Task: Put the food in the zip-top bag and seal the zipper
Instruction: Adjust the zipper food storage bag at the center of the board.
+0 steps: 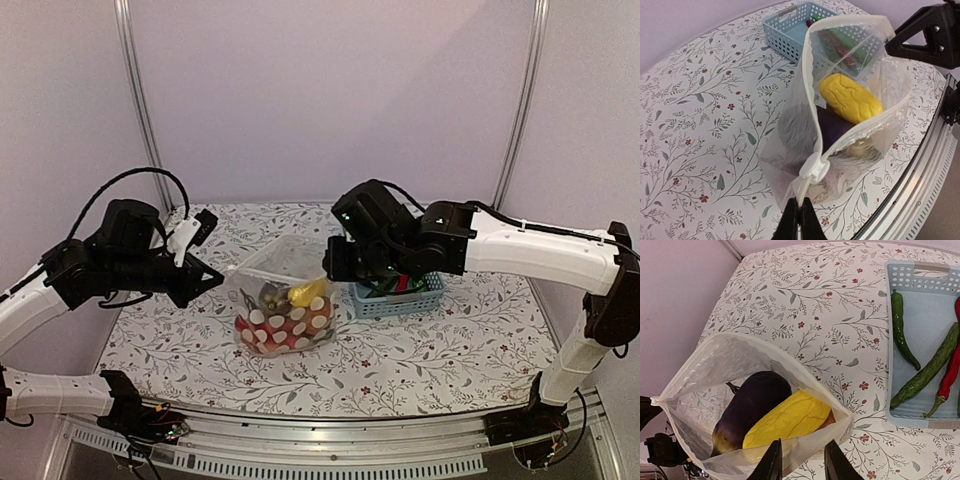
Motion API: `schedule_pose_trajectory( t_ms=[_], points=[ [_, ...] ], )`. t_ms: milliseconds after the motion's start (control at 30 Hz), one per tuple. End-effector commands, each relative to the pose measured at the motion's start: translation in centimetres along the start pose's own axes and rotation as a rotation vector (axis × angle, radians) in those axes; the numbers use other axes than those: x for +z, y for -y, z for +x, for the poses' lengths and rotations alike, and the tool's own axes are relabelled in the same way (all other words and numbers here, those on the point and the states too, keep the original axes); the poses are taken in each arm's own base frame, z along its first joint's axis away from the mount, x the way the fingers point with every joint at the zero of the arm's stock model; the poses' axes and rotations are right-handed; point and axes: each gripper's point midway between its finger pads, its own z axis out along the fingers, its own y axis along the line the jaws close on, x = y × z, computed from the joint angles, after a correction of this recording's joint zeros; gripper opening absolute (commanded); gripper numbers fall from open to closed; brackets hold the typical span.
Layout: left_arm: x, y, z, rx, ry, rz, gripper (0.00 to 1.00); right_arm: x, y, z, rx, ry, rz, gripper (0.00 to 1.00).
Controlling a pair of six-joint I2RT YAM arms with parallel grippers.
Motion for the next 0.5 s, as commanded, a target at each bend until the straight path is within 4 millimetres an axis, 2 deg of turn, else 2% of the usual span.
schedule_pose_trajectory(
  t_ms=[0,133,300,467],
  points=[
    [0.0,-1.5,0.5,0.064,0.015,-0.090,0.00,-1.6,2.1,-1.7,-0.007,0.061,0.066,0.35],
    [-0.1,-1.1,0.7,0.068,0.042,-0.069,0.00,-3.5,3.3,-3.2,-0.026,0.099,0.082,0.49],
    [0.1,-1.2,1.0,0.060,0.038,-0.072,0.00,-5.1,5.2,-4.0,-0.049,0.116,0.136,0.62],
    [0.1,-1.5,1.0,0.060,0.041,-0.091,0.00,-6.5,7.8,-4.2,-0.042,0.128,0.194,0.68]
  ],
)
